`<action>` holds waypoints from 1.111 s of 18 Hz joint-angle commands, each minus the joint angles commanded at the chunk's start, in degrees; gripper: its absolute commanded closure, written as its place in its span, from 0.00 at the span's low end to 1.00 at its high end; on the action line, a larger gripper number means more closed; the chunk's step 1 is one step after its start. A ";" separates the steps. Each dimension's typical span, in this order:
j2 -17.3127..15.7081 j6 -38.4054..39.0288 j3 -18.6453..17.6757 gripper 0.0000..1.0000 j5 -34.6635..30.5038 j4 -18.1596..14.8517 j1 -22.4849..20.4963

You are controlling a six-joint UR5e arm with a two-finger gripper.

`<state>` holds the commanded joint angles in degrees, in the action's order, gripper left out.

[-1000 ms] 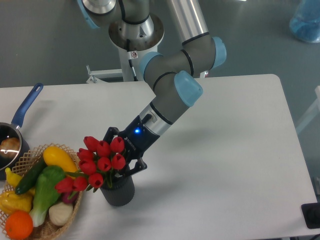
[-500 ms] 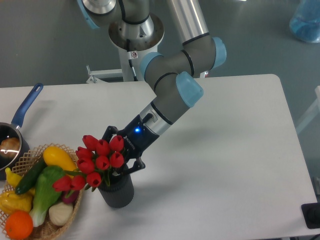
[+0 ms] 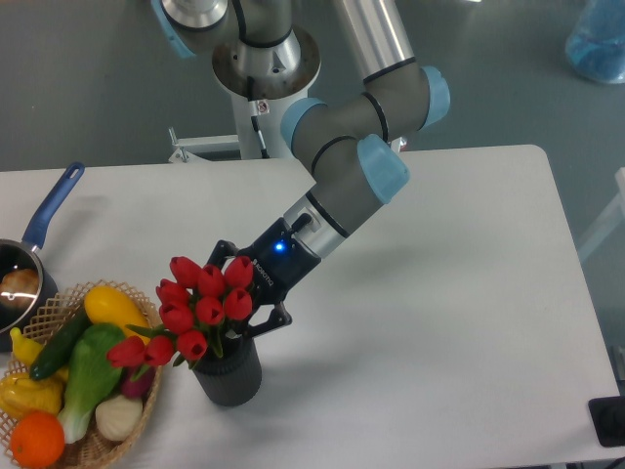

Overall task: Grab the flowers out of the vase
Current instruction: 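Lift the gripped tulips upward, drawing the stems out of the vase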

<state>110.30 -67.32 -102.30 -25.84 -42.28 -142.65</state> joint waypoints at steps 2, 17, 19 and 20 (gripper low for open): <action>-0.26 0.00 -0.18 0.52 0.09 0.00 0.09; -3.87 2.02 0.00 0.52 2.20 0.00 -0.53; -3.96 2.20 0.17 0.52 2.37 0.00 -0.88; -3.96 2.20 0.26 0.52 2.46 0.00 -0.88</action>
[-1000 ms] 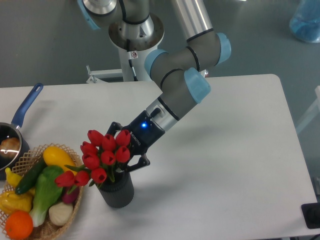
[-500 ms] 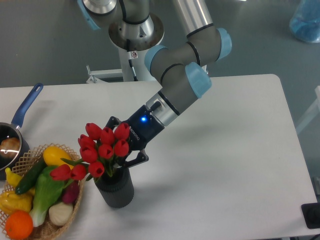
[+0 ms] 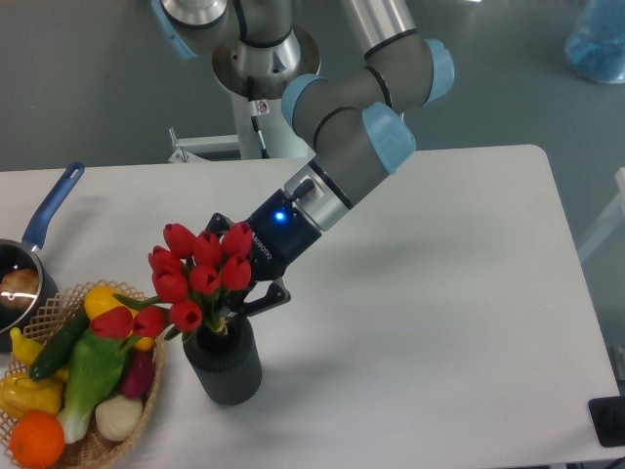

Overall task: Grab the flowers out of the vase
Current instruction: 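Lift the gripped tulips upward, drawing the stems out of the vase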

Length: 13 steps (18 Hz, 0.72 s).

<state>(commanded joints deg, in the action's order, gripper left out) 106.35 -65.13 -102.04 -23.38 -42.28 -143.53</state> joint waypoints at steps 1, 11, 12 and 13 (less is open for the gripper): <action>0.00 0.09 0.09 0.52 0.35 0.00 0.00; -2.63 3.86 0.70 0.52 0.97 0.00 -0.18; -3.16 4.82 0.88 0.52 0.97 0.00 -0.26; -3.43 5.53 0.97 0.53 1.05 0.00 -0.26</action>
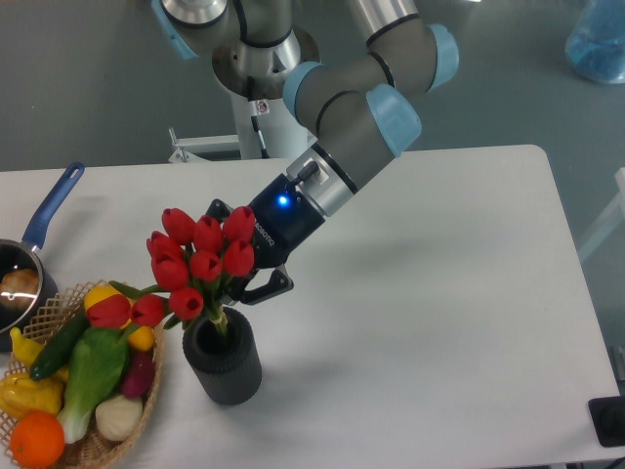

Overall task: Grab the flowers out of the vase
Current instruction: 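Lift the gripped tulips upward, drawing the stems out of the vase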

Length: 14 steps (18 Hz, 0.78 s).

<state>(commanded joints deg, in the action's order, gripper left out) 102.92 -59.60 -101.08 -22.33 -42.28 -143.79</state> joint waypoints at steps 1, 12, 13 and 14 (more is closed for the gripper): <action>-0.26 0.44 0.26 0.53 0.00 0.00 0.00; -2.11 5.37 2.81 0.53 1.06 0.00 0.18; -2.20 5.46 2.90 0.53 1.06 0.00 0.09; -2.29 6.07 2.90 0.53 1.14 0.09 0.09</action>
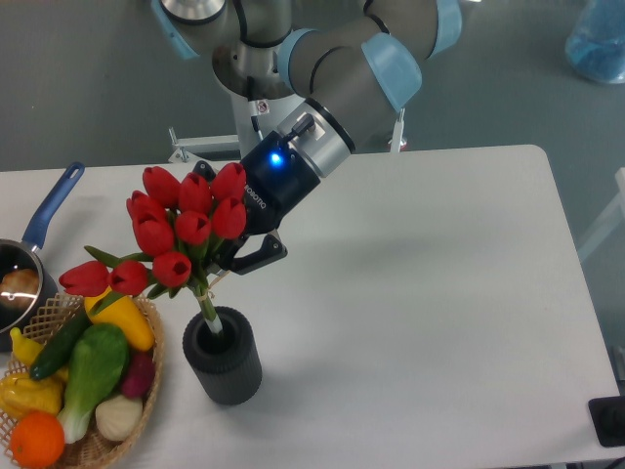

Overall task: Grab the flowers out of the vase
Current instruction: 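Lift the gripped tulips upward, drawing the stems out of the vase, then raise the tulip bunch clear of the vase and away from it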

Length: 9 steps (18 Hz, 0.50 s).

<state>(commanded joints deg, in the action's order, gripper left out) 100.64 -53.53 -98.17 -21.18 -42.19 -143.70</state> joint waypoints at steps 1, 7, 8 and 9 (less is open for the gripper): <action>-0.35 0.96 0.09 0.53 0.17 -0.09 0.00; -1.14 2.38 0.44 0.53 0.79 0.00 -0.09; -1.23 2.64 0.53 0.53 0.88 0.00 -0.09; -1.32 3.08 0.79 0.53 0.79 0.00 -0.09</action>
<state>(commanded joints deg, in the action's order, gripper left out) 99.32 -50.45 -97.39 -20.39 -42.19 -143.79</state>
